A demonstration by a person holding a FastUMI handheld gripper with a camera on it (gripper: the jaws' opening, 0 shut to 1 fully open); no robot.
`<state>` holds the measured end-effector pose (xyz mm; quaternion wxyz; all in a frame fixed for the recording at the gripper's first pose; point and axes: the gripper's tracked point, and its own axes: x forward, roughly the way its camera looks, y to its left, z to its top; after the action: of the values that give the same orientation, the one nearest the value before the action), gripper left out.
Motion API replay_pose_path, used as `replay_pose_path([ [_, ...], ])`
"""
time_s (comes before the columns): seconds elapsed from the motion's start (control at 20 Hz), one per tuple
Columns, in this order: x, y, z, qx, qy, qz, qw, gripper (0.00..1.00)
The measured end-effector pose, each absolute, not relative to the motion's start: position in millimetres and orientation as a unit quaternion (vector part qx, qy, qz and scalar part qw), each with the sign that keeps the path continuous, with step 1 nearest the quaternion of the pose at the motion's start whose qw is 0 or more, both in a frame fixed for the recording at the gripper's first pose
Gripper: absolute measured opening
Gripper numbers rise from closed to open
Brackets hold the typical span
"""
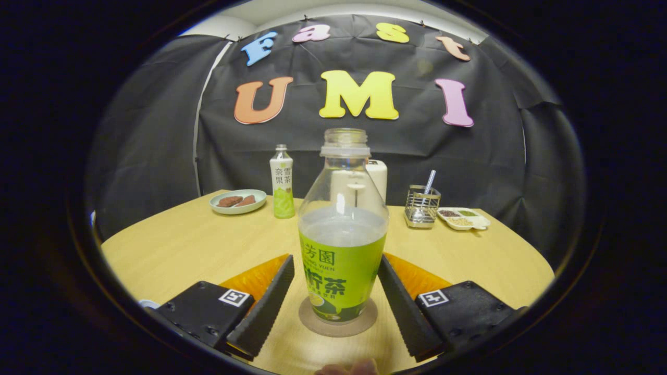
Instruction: Take the bottle from table, then pour the juice into the cup, finally place the bottle on the coaster
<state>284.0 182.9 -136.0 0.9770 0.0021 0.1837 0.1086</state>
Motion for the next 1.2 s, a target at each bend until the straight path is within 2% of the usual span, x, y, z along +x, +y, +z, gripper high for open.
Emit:
replay_pose_path([
  [0.3, 240.1, 163.1, -101.2, 0.02, 0.153, 0.087, 0.984, 1.0],
  [0.7, 131.5, 134.3, -25.0, -0.019, 0.063, 0.03, 0.997, 1.0],
  [1.2, 15.8, 154.1, -4.3, -0.017, 0.03, 0.041, 0.999, 1.0],
])
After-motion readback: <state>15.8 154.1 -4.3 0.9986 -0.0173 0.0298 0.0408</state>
